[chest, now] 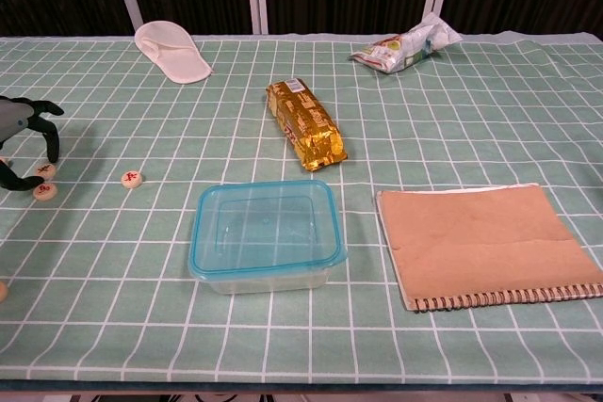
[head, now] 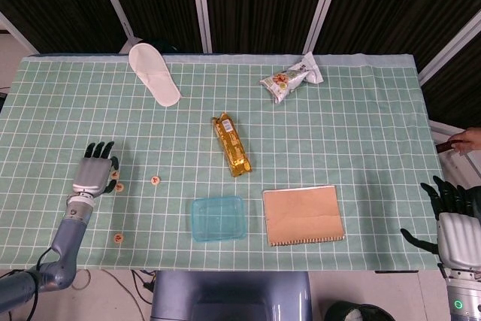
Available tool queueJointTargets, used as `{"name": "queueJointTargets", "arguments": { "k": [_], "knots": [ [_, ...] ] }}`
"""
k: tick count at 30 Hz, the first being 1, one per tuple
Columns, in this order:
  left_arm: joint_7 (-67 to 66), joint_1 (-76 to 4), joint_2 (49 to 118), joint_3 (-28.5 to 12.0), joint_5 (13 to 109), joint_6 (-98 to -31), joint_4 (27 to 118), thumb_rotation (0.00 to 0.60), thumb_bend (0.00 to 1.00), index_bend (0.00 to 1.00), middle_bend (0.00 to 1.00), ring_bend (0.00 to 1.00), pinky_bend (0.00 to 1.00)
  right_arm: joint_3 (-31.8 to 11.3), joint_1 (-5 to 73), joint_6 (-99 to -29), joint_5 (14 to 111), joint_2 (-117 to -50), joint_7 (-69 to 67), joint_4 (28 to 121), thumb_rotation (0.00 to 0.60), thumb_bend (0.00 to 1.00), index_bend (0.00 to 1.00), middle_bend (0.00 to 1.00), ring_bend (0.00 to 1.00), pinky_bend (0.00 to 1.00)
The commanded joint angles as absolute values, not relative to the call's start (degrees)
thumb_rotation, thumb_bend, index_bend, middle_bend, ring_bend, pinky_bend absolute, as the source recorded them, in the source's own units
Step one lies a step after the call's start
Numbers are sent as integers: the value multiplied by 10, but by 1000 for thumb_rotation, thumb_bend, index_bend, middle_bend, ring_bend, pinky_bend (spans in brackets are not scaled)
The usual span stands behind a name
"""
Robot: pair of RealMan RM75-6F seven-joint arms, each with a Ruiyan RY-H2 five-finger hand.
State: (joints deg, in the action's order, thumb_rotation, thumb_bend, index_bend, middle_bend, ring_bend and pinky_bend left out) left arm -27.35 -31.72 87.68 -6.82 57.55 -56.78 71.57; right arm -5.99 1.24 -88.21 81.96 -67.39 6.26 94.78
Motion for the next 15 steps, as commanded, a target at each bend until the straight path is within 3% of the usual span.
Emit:
{"name": "queueJointTargets", "arguments": {
  "k": [1, 15],
  "knots": [
    [-280, -318, 877, -67, 575, -570, 717, 600, 316, 464, 38, 0, 60, -60, 12, -882, 819, -674, 62, 948, 600, 204, 150, 69, 71, 0],
    [-292, -319, 879, -68, 561, -568, 711, 600, 317, 470, 39, 0, 57, -61, 12, -881, 814, -674, 67, 950, 600, 205, 150, 69, 72, 0]
  ]
}}
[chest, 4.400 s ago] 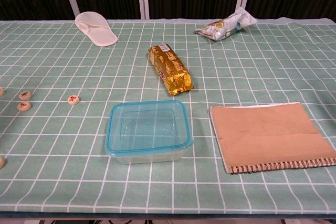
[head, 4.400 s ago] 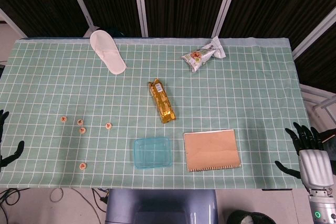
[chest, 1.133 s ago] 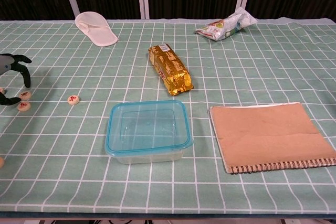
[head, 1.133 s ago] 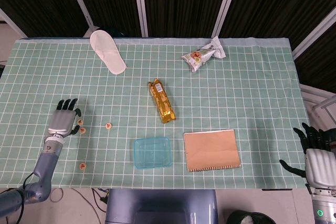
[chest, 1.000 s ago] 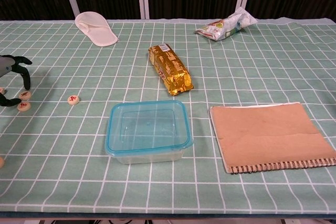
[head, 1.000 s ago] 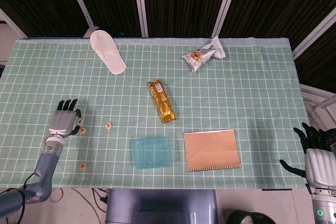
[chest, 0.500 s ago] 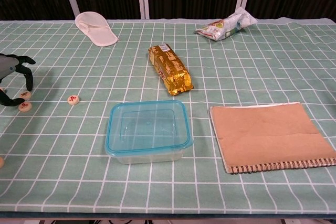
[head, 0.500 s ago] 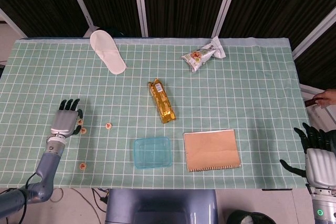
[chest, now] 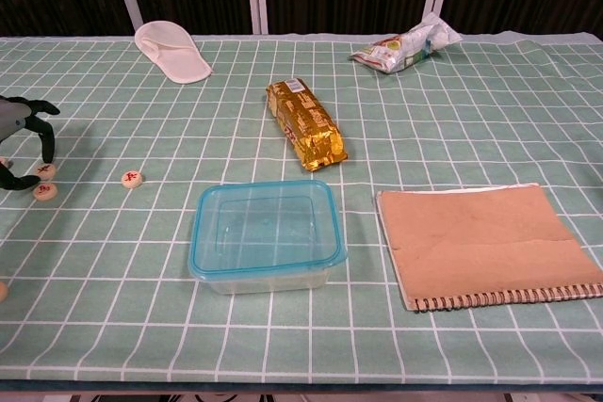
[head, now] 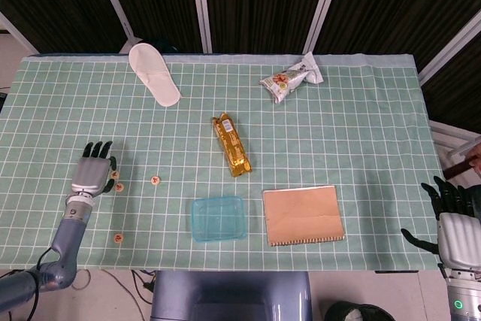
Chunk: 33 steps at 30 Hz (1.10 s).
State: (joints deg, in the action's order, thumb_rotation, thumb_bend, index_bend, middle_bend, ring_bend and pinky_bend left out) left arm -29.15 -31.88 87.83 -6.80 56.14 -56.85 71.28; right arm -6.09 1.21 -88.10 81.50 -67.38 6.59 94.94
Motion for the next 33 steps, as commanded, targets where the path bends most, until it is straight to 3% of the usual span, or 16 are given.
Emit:
{"name": "queueJointTargets", "arguments": {
  "k": [1, 26, 33],
  "knots": [
    [-292, -319, 880, -68, 560, -568, 709, 600, 317, 469, 39, 0, 57, -62, 12, -881, 813, -674, 67, 950, 600, 205, 150, 69, 72, 0],
    [-292, -322, 884, -69, 566, -571, 705, 600, 348, 495, 48, 0, 56, -62, 12, -879, 810, -674, 69, 953, 600, 204, 150, 69, 72, 0],
    [-269, -309, 849, -62, 592, -588, 752, 600, 349, 496, 48, 0, 56, -62, 12, -878, 809, -673, 70, 954, 600, 204, 150, 69, 71, 0]
  ]
}}
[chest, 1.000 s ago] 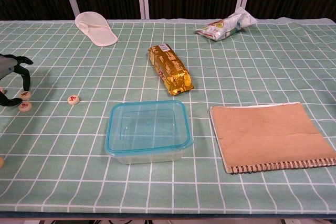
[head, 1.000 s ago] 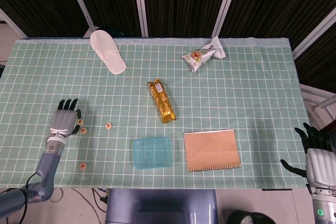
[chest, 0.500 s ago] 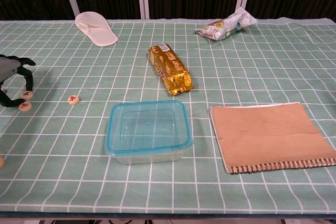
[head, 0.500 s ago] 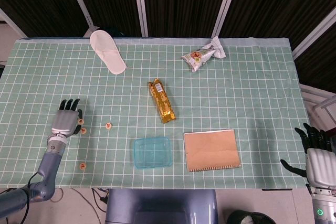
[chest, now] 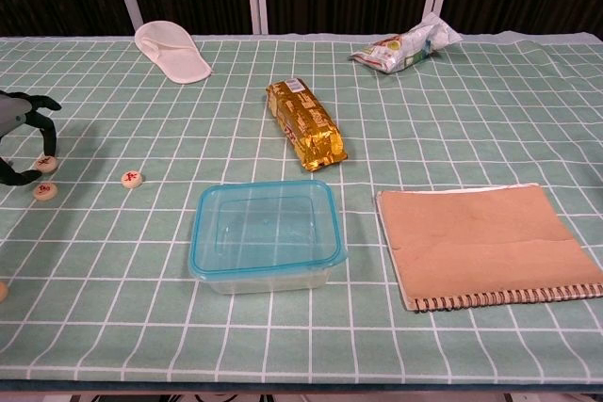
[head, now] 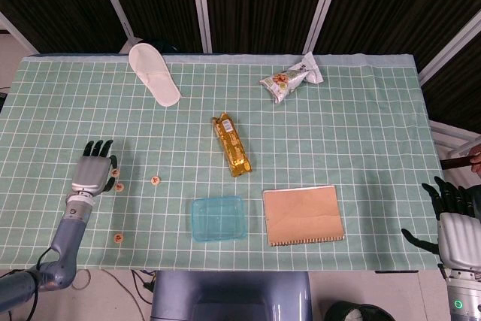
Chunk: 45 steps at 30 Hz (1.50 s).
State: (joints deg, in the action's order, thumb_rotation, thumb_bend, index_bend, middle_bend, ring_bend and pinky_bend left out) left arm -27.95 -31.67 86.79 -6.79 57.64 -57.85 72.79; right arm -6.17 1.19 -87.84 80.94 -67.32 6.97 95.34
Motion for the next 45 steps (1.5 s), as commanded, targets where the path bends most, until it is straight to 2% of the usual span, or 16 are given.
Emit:
{"name": "queueJointTargets", "arguments": {
  "k": [1, 13, 45],
  "knots": [
    [-267, -306, 844, -59, 597, -590, 758, 600, 349, 496, 48, 0, 56, -62, 12, -878, 809, -673, 70, 954, 600, 205, 150, 69, 72, 0],
    [-249, -282, 815, -24, 644, -604, 786, 600, 349, 497, 48, 0, 55, -62, 12, -877, 808, -674, 74, 956, 600, 204, 150, 69, 72, 0],
    [-272, -284, 843, -29, 655, -604, 776, 600, 348, 462, 48, 0, 54, -67, 11, -879, 799, -671, 72, 957, 600, 204, 150, 69, 71, 0]
  ]
}}
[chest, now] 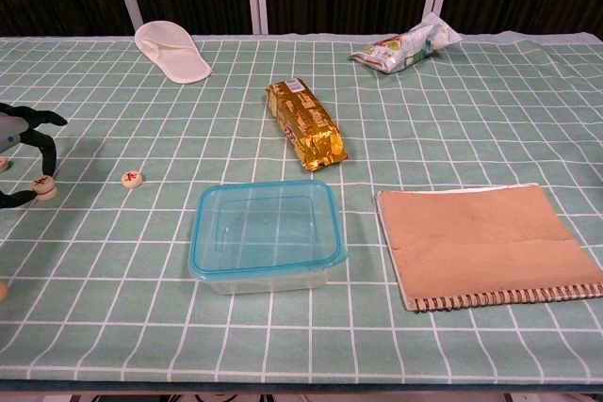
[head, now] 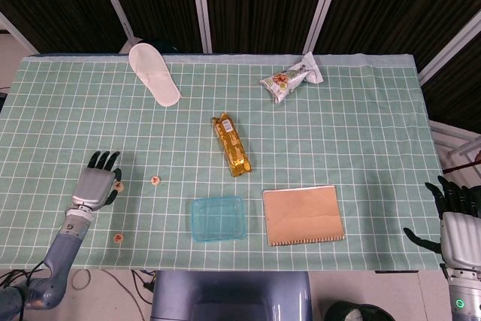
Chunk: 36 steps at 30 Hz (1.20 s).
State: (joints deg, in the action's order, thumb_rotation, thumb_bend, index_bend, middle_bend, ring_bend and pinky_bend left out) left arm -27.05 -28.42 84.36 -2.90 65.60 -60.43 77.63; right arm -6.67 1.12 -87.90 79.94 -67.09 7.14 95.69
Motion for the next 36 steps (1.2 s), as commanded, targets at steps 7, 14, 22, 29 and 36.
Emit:
{"name": "queueJointTargets", "arguments": {
  "k": [7, 14, 22, 29, 36],
  "knots": [
    [-280, -284, 846, -30, 650, -601, 773, 600, 349, 450, 48, 0, 53, -68, 11, -880, 798, -672, 73, 957, 600, 205, 150, 69, 72, 0],
    [-284, -284, 847, -30, 649, -602, 777, 600, 348, 432, 48, 0, 53, -69, 11, -881, 796, -672, 76, 958, 600, 204, 150, 69, 71, 0],
    [-285, -283, 843, -28, 656, -606, 784, 600, 348, 432, 48, 0, 53, -68, 11, -880, 796, -673, 79, 958, 600, 205, 150, 69, 72, 0],
    [-285, -278, 836, -28, 655, -611, 788, 600, 348, 424, 48, 0, 53, -69, 11, -880, 794, -673, 81, 959, 600, 204, 150, 69, 72, 0],
    [-293, -284, 830, -43, 651, -623, 806, 600, 342, 315, 47, 0, 53, -70, 11, -882, 794, -674, 82, 959, 600, 204, 150, 69, 72, 0]
  ]
}}
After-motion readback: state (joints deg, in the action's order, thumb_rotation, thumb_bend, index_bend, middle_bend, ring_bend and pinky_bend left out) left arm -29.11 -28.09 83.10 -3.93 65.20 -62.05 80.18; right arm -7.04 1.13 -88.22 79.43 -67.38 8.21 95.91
